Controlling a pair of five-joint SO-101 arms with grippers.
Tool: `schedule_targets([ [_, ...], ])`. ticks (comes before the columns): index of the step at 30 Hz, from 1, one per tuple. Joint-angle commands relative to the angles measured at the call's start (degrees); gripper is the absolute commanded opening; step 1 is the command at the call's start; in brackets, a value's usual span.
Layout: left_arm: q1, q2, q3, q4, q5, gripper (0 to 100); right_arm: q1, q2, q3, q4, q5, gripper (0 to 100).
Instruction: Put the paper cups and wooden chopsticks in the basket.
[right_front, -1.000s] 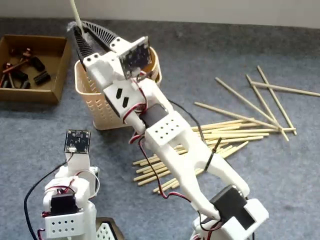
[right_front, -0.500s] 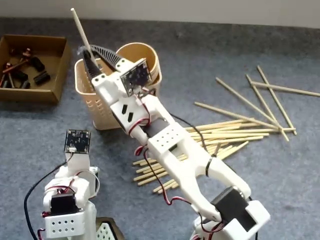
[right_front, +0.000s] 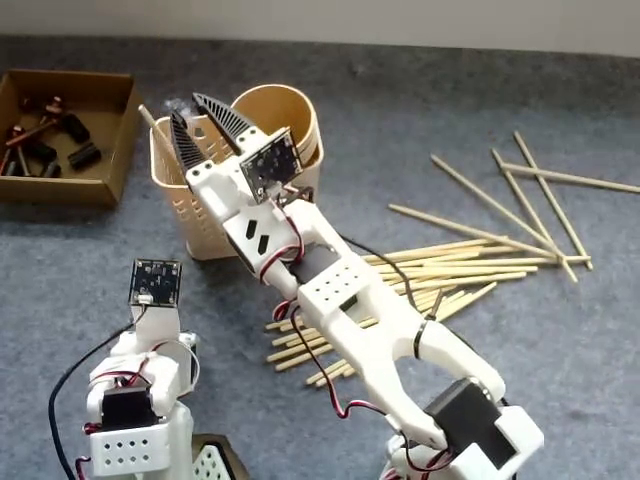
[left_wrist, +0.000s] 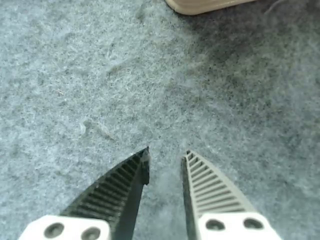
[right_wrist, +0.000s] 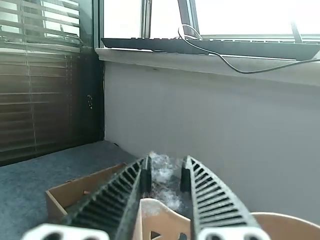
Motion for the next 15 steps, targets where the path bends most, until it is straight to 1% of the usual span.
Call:
schedule_targets([
  [1,-0.04,-0.31,1.10,0.18,-0.18,11,-0.48,-6.20,-0.48,4.79,0.53,10.9],
  [6,-0.04,-0.31,1.10,0.18,-0.18,11,0.04,-17.27,-0.75,21.14,-6.95,10.9],
  [15,-0.04,-0.31,1.10,0.18,-0.18,11,-0.22,-34.86,-0.31,36.44,-7.12,10.6],
])
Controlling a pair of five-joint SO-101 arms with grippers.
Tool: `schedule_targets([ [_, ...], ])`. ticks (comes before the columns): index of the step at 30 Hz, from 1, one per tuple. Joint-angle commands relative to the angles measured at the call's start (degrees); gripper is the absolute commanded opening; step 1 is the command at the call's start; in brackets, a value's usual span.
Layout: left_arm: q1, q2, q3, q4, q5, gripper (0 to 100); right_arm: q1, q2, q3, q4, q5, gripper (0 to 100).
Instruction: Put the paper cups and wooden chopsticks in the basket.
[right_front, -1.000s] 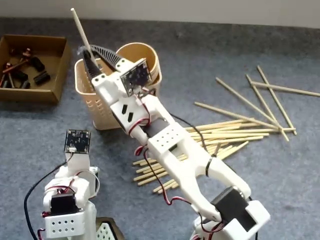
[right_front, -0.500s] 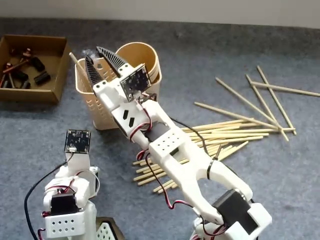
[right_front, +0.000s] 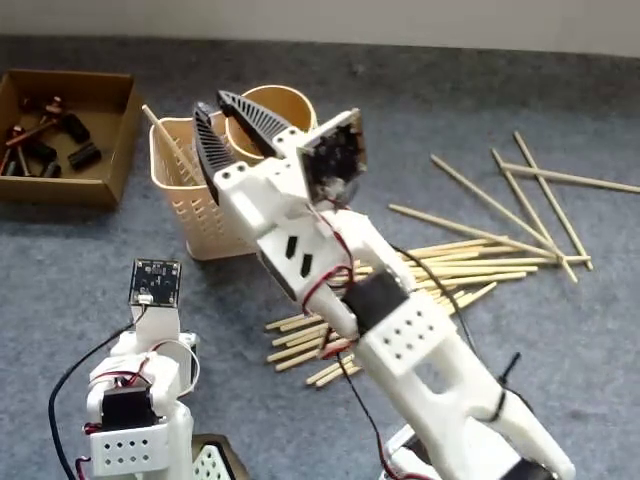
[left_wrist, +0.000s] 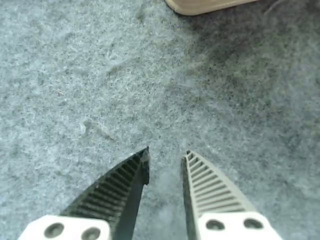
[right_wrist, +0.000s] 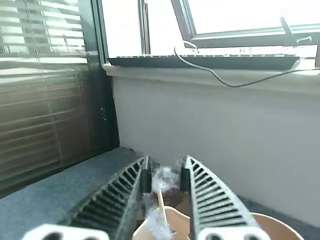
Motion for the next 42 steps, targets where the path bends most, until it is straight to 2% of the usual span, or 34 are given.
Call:
schedule_targets([
  [1,-0.04,-0.31,1.10,0.18,-0.18,11,-0.31,-7.69,-0.31,7.16,-0.62,10.6],
  [7,-0.04,-0.31,1.10,0.18,-0.18,11,-0.57,-18.24,-0.66,23.60,-0.62,10.6],
  [17,-0.04,-0.31,1.10,0.18,-0.18,11,-4.53,-31.87,-0.22,40.92,-0.62,10.6],
  [25,-0.04,-0.31,1.10,0.18,-0.18,11,-4.26,-40.92,-0.13,63.60,-0.44,10.6],
  [28,-0.04,-0.31,1.10,0.18,-0.18,11,-0.13,-42.59,-0.13,70.11,-0.44,10.6],
  [32,-0.04,-0.31,1.10,0.18,-0.18,11,9.71,-42.95,0.22,76.09,-0.26,10.6],
  [36,-0.04,-0.31,1.10,0.18,-0.18,11,17.01,-43.30,6.46,76.70,-0.18,10.6],
  [42,-0.04,-0.31,1.10,0.18,-0.18,11,22.73,-43.38,17.45,76.70,-0.18,10.6],
])
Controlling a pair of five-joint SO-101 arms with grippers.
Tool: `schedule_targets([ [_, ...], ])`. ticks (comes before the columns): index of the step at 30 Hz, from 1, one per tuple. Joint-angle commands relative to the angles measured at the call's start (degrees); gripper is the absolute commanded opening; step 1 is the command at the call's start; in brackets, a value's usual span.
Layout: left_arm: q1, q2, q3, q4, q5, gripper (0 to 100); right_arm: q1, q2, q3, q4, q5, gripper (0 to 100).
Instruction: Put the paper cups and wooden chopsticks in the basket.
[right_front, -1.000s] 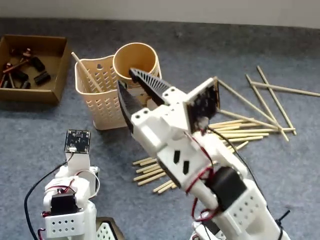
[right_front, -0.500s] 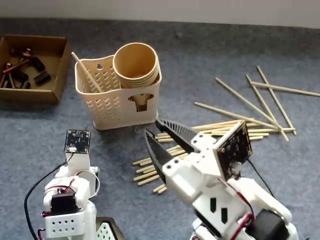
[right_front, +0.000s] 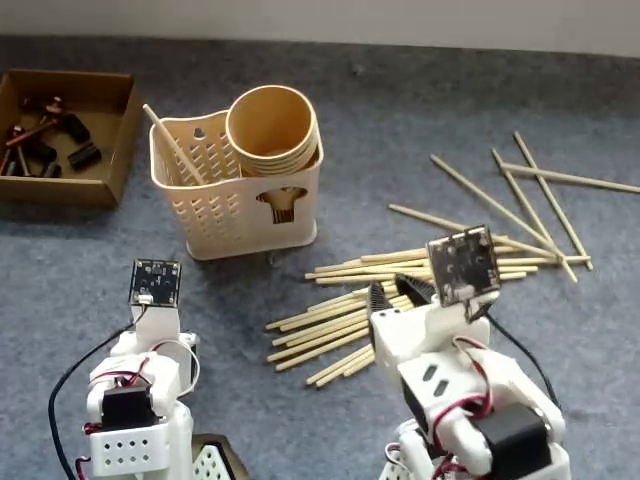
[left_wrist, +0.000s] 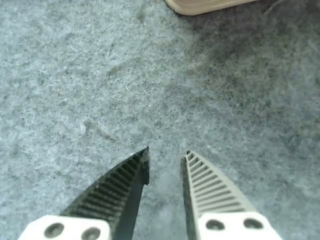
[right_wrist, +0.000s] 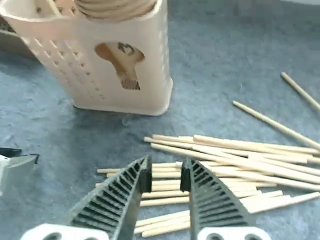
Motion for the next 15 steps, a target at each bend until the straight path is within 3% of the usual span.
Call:
schedule_targets([
  [1,-0.04,-0.31,1.10,0.18,-0.18,11,4.44,-0.13,3.91,0.22,-0.18,10.6],
  [6,-0.04,-0.31,1.10,0.18,-0.18,11,9.89,-0.13,9.45,-3.65,-0.18,10.6],
  [15,0.04,-0.31,1.10,0.18,-0.18,11,14.02,0.22,29.85,-22.55,-0.26,10.6],
])
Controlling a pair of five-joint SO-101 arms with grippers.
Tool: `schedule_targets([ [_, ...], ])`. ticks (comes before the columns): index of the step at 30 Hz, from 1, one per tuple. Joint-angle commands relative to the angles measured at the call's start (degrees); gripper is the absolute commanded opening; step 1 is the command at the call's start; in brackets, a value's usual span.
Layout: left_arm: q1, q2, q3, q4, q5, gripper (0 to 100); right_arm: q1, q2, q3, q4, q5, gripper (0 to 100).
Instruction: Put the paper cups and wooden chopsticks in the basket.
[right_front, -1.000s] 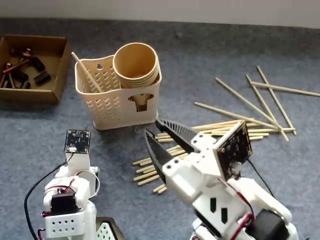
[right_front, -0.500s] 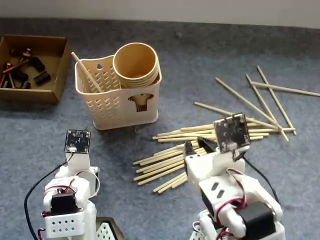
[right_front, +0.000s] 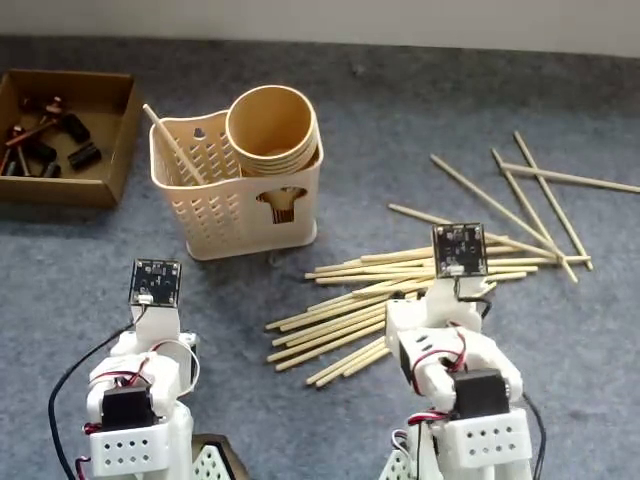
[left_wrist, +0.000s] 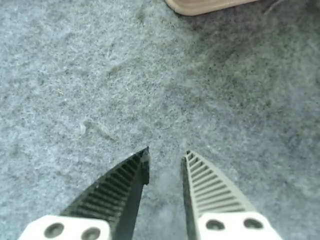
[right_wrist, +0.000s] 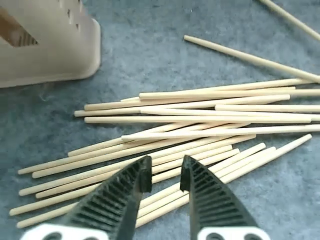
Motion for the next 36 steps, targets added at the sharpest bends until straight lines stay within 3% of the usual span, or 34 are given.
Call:
schedule_targets([
  [1,-0.22,-0.31,1.10,0.18,-0.26,11,1.89,-0.48,4.88,-5.49,-0.35,10.6],
  [12,-0.04,-0.48,-2.24,-0.44,-0.44,12,2.42,-0.40,2.15,-1.89,-0.62,10.6],
  [19,0.92,-0.48,-2.86,-11.78,-0.44,12,3.74,-0.31,2.15,-1.80,-2.29,10.6],
  [29,1.45,-0.40,-0.13,-11.69,-6.33,11,7.16,-0.22,-0.13,-1.71,-2.55,10.7],
  [36,1.36,-0.48,0.22,-11.69,-6.42,11,14.55,7.52,-10.77,1.80,-2.64,10.9],
])
